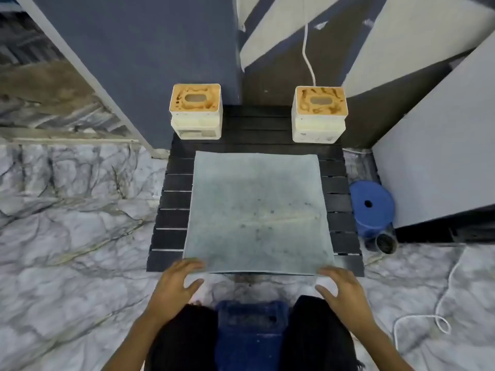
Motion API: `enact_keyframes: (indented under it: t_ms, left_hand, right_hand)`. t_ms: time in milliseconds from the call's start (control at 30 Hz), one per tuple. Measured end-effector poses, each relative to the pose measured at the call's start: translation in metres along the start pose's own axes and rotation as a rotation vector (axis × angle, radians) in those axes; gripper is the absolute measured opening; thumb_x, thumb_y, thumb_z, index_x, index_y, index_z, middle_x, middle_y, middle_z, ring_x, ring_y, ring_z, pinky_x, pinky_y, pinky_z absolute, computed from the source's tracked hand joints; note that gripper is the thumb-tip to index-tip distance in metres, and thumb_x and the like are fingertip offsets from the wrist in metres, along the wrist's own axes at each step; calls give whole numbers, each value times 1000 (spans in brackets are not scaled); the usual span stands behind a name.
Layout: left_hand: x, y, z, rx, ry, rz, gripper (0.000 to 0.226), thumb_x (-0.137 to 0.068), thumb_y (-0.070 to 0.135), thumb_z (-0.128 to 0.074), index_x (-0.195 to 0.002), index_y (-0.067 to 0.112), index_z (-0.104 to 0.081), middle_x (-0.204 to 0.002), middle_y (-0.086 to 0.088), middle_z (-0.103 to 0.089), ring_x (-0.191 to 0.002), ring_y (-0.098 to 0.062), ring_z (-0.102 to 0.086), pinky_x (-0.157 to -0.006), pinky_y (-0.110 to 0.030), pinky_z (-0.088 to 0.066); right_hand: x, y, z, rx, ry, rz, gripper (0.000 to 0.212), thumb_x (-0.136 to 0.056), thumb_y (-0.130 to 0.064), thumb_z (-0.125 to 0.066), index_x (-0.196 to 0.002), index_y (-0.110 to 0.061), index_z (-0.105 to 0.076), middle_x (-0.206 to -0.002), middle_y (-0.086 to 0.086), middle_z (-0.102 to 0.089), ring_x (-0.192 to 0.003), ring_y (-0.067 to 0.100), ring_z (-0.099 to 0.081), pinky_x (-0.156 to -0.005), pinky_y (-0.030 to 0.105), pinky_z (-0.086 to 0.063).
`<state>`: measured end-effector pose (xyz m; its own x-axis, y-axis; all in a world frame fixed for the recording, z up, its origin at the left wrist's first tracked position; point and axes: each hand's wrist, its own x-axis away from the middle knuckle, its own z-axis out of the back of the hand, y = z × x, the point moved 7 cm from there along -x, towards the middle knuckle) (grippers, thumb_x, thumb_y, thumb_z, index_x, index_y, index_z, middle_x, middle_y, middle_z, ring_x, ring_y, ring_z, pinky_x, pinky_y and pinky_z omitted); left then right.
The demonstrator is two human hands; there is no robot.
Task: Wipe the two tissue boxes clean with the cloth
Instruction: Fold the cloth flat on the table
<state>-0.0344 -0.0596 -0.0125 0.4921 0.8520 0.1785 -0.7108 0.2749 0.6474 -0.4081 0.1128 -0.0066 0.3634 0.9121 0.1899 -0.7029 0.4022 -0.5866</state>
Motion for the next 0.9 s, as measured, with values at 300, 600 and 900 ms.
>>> enact_keyframes:
  t_ms: [300, 600, 900]
  left_hand:
    - [-12, -34, -25, -107, 136, -314, 38, -85, 46, -69, -116, 23, -75, -132, 9, -62, -126, -12, -54, -110, -35, -39]
    - [-12, -43, -34, -39, 333, -378, 27, -81, 32, -71, -101, 15, -78, -114, 4, -72, -114, -24, -61, -103, -35, -44]
    - [-17, -41, -21, 20, 346, -384, 20, -86, 30, -66, -93, 18, -81, -103, 15, -74, -106, -12, -65, -92, -36, -50]
  right_hand:
    - [-25, 33, -34, 208, 202, 326, 39, -81, -52, -59, -104, -25, -77, -116, -5, -64, -111, 23, -55, -86, 43, -44]
    - [-35, 43, -32, 27, 309, 465, 23, -79, -43, -66, -93, -29, -77, -105, -9, -67, -99, 26, -58, -81, 50, -45]
    - [-48, 24, -23, 24, 385, 483, 29, -85, -40, -62, -84, -17, -79, -82, -11, -71, -81, 13, -60, -74, 41, -46]
